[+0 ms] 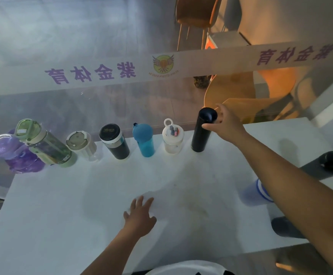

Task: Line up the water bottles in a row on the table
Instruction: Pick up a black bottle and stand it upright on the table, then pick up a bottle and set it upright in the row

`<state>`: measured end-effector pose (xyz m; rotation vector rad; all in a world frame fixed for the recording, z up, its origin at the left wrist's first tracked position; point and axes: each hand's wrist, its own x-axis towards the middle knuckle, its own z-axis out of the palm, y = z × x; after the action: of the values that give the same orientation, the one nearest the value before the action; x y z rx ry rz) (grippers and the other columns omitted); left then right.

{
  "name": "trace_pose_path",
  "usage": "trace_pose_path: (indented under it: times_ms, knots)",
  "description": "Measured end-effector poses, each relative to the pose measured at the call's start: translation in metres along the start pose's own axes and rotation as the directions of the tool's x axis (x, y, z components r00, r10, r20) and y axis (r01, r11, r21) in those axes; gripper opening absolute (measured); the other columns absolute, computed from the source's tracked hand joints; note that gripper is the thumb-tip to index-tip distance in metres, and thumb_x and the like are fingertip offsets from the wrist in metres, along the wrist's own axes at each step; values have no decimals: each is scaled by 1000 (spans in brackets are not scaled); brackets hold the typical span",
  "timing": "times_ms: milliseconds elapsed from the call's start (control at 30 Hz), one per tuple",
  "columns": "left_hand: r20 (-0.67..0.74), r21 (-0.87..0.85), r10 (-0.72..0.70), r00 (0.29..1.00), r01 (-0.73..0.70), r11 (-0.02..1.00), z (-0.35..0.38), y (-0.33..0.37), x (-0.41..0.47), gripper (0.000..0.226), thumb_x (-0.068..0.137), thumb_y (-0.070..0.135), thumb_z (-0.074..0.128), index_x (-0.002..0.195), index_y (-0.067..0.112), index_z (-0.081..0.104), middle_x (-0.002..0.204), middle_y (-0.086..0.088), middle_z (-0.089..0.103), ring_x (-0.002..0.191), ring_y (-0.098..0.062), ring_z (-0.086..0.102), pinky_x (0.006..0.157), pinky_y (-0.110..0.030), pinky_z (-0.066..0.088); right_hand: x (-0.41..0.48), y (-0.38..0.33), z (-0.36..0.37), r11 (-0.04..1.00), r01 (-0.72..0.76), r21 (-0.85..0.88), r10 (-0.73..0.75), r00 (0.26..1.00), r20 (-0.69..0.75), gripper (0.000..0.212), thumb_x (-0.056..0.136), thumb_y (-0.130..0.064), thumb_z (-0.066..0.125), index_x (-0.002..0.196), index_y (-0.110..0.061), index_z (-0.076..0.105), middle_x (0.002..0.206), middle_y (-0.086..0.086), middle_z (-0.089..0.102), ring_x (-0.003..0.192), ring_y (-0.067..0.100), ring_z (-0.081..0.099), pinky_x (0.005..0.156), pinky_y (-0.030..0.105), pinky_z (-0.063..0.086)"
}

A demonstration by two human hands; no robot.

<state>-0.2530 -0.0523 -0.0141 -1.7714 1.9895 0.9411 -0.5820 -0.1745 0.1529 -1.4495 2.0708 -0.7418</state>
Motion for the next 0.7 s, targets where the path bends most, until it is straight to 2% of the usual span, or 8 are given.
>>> trace_pose_path:
  times_ms: [133, 233, 300, 367, 533, 700]
  knots:
    - [7, -11, 83, 997, -83, 997, -6, 15, 2, 69, 93, 45, 50, 152, 39, 15, 164, 4, 0, 150, -25, -1, 119, -55, 9, -42, 6, -26, 997, -79, -12, 79, 997, 17, 57, 85, -39, 70, 134, -24, 45, 131, -3, 51, 120, 22, 51, 94, 37, 45]
    - [53, -55, 127, 991, -124, 991, -14, 32, 7, 70, 92, 48, 52, 152, 40, 17, 164, 4, 3, 150, -25, 2, 118, -57, 10, -79, 19, -48, 970, -220, -104, 226, 973, 47, 57, 78, -51, 73, 128, -32, 52, 130, -5, 53, 110, 21, 57, 92, 41, 51]
    - [55, -90, 182, 982, -176, 980, -20, 48, 8, 71, 90, 48, 54, 152, 39, 19, 163, 3, 10, 150, -25, 6, 117, -57, 13, -107, 27, -62, 958, -269, -102, 277, 958, 75, 55, 76, -50, 75, 124, -33, 57, 127, -1, 56, 103, 20, 61, 87, 39, 52]
    - [33, -89, 263, 964, -259, 962, -23, 64, 8, 71, 90, 48, 55, 151, 39, 20, 162, 2, 13, 149, -25, 9, 117, -56, 14, -136, 33, -75, 950, -289, -119, 300, 950, 87, 50, 79, -45, 75, 124, -31, 58, 124, -1, 55, 106, 20, 59, 90, 39, 50]
    - [23, -82, 432, 902, -429, 900, -22, 105, 5, 73, 89, 48, 57, 151, 38, 20, 162, -2, 15, 149, -27, 9, 118, -54, 14, -202, 54, -93, 932, -337, -136, 335, 941, -40, 45, 78, -45, 74, 120, -38, 59, 121, -5, 61, 111, 16, 59, 95, 41, 49]
    - [9, -95, 542, 841, -539, 837, -21, 143, -11, 77, 89, 49, 57, 152, 38, 15, 162, -2, 15, 149, -25, 10, 118, -52, 16, -243, 80, -112, 928, -367, -61, 355, 923, -148, 39, 78, -39, 76, 114, -39, 61, 112, -14, 61, 107, 14, 59, 88, 37, 48]
